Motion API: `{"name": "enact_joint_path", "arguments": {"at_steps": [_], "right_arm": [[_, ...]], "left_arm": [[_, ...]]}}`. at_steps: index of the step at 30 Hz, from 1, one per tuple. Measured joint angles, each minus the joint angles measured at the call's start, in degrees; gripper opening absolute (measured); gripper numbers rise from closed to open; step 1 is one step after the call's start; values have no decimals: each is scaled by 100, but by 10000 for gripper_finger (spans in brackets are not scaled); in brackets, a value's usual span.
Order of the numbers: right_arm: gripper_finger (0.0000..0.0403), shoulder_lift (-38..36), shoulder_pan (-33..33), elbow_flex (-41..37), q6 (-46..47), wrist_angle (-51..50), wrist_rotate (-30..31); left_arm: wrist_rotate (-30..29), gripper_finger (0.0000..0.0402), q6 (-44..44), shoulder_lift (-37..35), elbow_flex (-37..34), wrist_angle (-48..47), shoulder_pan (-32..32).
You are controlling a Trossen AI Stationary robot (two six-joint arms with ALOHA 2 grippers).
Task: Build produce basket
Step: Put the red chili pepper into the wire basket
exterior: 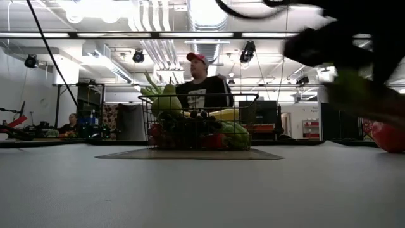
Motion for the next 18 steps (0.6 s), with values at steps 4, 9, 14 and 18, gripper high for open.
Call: {"name": "enact_joint_path", "arguments": {"at_steps": [4, 9, 14, 18], "right_arm": [[74, -231, -447, -101, -599, 1267, -4], [74, -445, -937, -331, -1287, 2725, 5], [74, -505, -1313, -894, -1891, 5230, 19], [74, -494, -1700, -1426, -2174, 7048, 502]], "left_arm": [[17, 235, 2, -160, -213, -5, -41], [17, 235, 248, -311, -217, 11, -44], [17, 235, 614, -362, -219, 9, -45], [16, 235, 839, -360, -219, 8, -43]]}}
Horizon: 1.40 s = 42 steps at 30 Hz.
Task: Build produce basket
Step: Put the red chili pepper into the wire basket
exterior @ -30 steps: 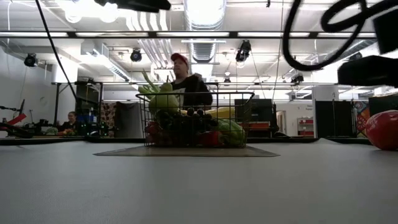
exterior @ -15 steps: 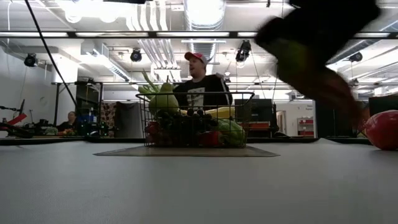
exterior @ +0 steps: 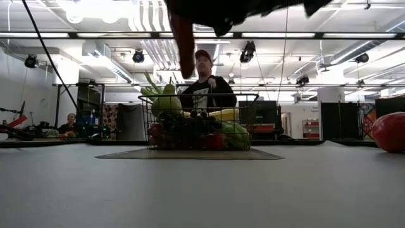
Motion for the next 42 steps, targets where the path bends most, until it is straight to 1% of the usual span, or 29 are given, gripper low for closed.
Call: {"name": "enact_joint_path", "arguments": {"at_steps": [3, 6, 9, 11, 16, 19, 22, 27, 32, 36, 42], "right_arm": [[74, 0, -381, -349, 22, 1104, 550], [74, 0, -819, -655, 342, 1982, 1195], [74, 0, -1297, -855, 651, 2449, 1952], [74, -29, -1637, -915, 894, 2501, 2248], [74, -168, -2483, -930, 1689, 2426, 2174], [74, -238, -2883, -932, 2029, 2176, 1861], [74, -262, -3128, -934, 2248, 2031, 1530], [74, -262, -3272, -936, 2258, 1810, 1488], [74, -262, -3277, -938, 2238, 1731, 1487], [78, -262, -3277, -938, 2234, 1713, 1489], [75, -260, -3277, -938, 2265, 1691, 1487]], "left_arm": [[0, 235, 95, 0, 0, -4, 0], [-1, 235, 196, 0, 0, -4, 0], [-2, 235, 202, -4, 0, -2, 1], [-2, 235, 204, -10, 0, -2, 11], [-10, 235, 228, -20, 0, -6, 17], [-13, 235, 232, -20, 0, -10, 17], [-15, 235, 232, -20, 0, -35, 22], [-15, 235, 195, -20, -22, -73, 22], [19, 229, 195, -107, -240, -48, 22], [25, 206, 87, -400, -428, 5, 24], [112, 159, -74, -922, -828, 0, 24]]}}
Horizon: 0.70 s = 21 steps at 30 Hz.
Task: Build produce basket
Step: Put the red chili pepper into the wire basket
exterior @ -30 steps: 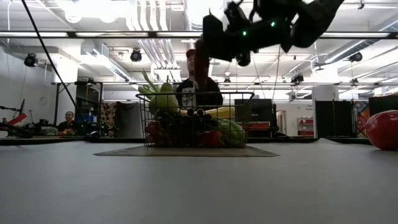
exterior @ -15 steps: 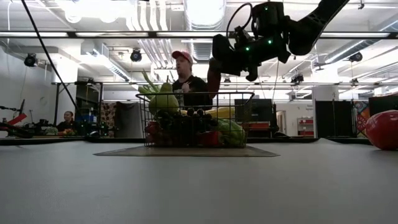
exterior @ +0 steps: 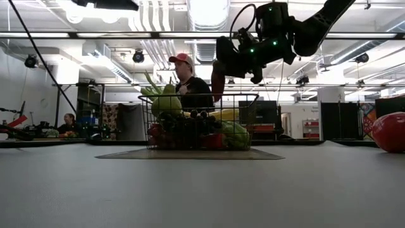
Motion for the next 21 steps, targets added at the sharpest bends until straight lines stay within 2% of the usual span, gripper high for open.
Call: {"name": "enact_joint_path", "arguments": {"at_steps": [9, 17, 19, 21], "right_arm": [[75, 0, 0, -11, 111, -164, -2], [76, 2, 0, -13, 106, -272, 14], [75, 2, 0, -13, 21, -265, 193], [75, 2, 2, -13, -142, -337, 668]], "left_arm": [[391, 99, -35, -669, -450, 74, 2], [825, 54, -35, -956, -587, 152, 2], [829, 45, -33, -1002, -627, 154, 2], [828, 39, -34, -1069, -674, 160, 2]]}}
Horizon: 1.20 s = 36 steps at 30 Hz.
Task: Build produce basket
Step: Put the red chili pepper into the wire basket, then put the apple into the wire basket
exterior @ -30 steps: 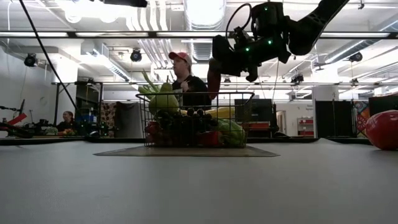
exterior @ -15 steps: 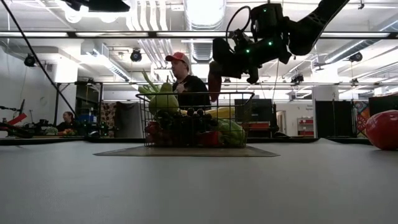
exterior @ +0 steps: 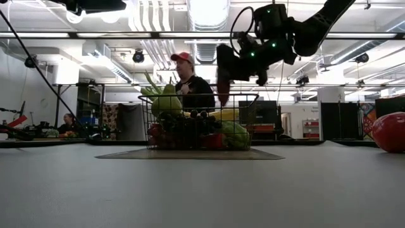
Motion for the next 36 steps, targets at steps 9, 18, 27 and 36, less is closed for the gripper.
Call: {"name": "enact_joint_path", "arguments": {"at_steps": [9, 18, 27, 36], "right_arm": [[78, 84, -11, -7, 40, -666, 803], [104, 240, -16, -7, 77, -696, 956], [192, 238, -15, -7, 257, -686, 952], [231, 227, -13, -7, 258, -686, 945]], "left_arm": [[2, 31, 29, -215, -105, 160, 0], [0, 31, 45, -215, -110, 151, 0], [0, 31, 53, -214, -110, 148, 0], [-1, 31, 56, -216, -110, 144, 0]]}}
